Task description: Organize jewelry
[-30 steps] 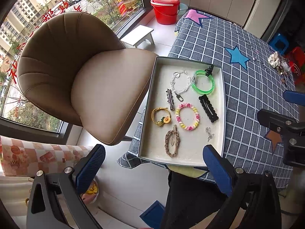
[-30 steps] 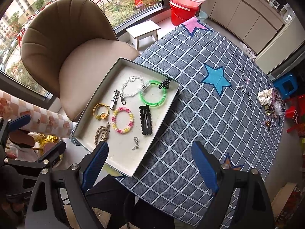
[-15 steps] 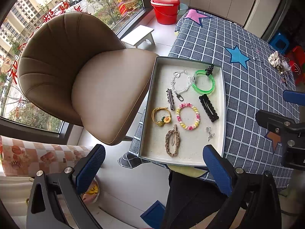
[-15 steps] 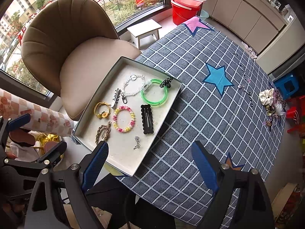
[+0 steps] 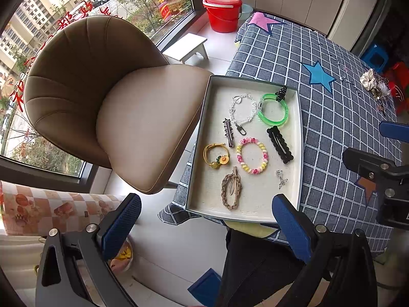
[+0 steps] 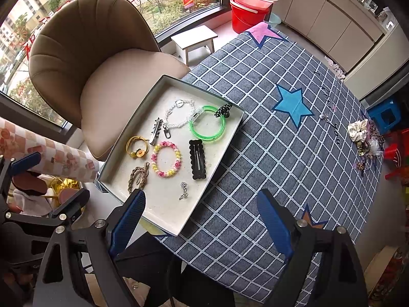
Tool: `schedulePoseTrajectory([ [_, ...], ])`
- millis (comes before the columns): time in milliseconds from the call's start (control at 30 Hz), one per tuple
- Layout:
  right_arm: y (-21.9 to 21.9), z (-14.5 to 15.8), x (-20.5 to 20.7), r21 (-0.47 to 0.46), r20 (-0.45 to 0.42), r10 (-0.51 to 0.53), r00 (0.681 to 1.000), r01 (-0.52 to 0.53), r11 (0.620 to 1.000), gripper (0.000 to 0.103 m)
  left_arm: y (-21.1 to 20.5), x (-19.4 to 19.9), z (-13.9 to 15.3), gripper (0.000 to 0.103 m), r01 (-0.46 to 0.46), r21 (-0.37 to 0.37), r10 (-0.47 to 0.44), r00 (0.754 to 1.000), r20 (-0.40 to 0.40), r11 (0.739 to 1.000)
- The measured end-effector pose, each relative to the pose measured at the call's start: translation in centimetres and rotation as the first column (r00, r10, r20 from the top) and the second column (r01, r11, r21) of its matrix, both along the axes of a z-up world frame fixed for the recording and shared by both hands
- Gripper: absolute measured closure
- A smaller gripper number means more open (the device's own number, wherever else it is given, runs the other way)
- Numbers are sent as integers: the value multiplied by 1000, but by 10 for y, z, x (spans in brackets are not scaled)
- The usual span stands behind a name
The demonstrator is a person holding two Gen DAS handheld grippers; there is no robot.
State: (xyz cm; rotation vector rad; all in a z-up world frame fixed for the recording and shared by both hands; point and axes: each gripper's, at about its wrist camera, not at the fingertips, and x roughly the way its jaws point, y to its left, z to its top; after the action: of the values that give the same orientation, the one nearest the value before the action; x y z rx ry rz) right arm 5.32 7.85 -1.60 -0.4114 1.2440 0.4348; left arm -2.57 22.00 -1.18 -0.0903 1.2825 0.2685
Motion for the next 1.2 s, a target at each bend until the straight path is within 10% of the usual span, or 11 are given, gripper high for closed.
schedulePoseTrajectory([
  [1200,2,-2,1,-2,-4,-4,1000,4,1000,13,-2,5,-6,0,5,19,-5,1000,-18,1000],
])
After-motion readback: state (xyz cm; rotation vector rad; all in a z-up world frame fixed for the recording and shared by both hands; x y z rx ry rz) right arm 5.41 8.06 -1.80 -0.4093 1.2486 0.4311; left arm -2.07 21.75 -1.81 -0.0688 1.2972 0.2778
